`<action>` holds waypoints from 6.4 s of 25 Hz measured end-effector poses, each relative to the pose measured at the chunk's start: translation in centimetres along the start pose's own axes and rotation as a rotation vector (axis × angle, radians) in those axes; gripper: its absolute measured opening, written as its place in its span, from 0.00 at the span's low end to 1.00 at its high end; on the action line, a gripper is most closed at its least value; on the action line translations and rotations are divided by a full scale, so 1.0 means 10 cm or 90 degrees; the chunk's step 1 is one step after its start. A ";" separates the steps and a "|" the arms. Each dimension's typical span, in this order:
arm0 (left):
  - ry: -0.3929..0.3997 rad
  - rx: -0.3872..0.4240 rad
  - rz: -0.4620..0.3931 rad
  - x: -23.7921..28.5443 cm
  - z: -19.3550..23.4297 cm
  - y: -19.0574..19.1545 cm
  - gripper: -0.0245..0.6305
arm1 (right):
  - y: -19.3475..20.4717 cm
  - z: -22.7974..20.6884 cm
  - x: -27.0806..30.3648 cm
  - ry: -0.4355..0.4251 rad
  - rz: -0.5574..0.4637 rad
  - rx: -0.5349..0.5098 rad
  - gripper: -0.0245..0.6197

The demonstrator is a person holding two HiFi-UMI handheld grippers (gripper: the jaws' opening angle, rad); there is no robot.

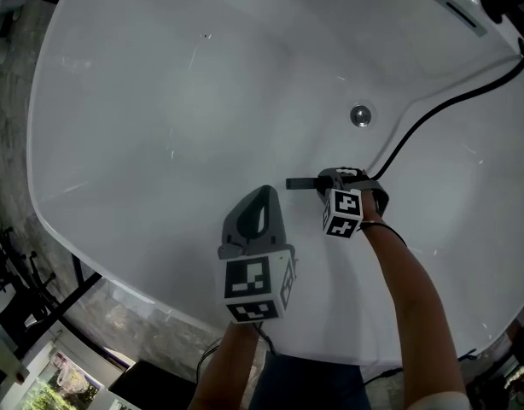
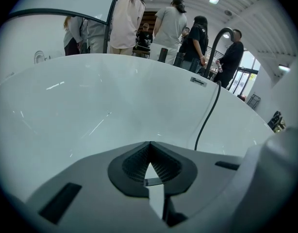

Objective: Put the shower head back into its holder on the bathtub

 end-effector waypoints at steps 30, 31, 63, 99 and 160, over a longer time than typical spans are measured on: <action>0.029 0.098 -0.067 -0.99 -0.91 -0.71 0.04 | 0.22 -0.09 -3.21 0.360 -0.306 0.338 0.24; 0.031 0.101 -0.070 -1.00 -0.93 -0.73 0.04 | 0.24 -0.08 -3.29 0.372 -0.313 0.347 0.24; 0.069 0.095 -0.084 -1.56 -1.42 -0.89 0.04 | 0.74 0.52 -5.95 0.773 -0.576 0.566 0.24; 0.204 0.179 -0.160 -2.82 -2.40 -1.93 0.04 | 0.46 0.56 -8.10 0.896 -0.687 0.516 0.24; 0.231 0.255 -0.190 -3.03 -2.76 -2.14 0.04 | 0.68 -0.35 -9.00 0.999 -0.670 0.393 0.24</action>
Point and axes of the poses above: the fingertips, and each gripper's own axes: x forward along the fingers, z to its left, y out of its underside, the point moved 10 cm from there along -x, backward along the fingers, and after that the axes turned 7 degrees about z, right-handed, at the moved point
